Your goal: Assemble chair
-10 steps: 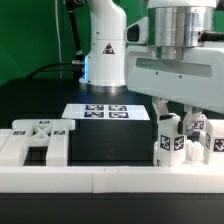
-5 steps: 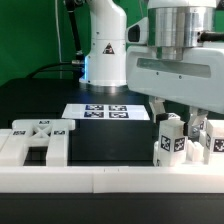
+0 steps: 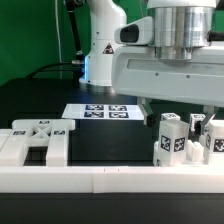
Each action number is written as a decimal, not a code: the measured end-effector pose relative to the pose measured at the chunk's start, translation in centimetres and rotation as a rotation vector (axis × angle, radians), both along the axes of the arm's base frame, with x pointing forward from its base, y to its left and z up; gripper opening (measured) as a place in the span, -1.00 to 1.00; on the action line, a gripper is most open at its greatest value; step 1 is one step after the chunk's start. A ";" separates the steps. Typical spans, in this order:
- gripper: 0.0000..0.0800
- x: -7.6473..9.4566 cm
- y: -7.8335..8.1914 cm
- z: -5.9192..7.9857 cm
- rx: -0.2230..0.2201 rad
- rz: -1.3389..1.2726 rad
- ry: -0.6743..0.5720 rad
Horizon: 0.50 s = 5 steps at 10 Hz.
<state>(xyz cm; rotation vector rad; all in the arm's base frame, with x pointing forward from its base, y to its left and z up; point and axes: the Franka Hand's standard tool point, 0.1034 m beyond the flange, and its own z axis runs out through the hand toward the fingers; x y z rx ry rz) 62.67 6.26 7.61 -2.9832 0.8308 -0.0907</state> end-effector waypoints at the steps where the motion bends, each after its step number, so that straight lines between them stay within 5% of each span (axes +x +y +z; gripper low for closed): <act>1: 0.62 0.0 0.0 0.0 -0.009 0.109 -0.003; 5: 0.62 0.0 -0.1 0.0 -0.029 0.377 -0.010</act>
Offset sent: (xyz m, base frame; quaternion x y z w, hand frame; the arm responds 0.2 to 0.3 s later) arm -0.0052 0.0039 -0.0002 0.0012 0.0039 -0.2045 0.9789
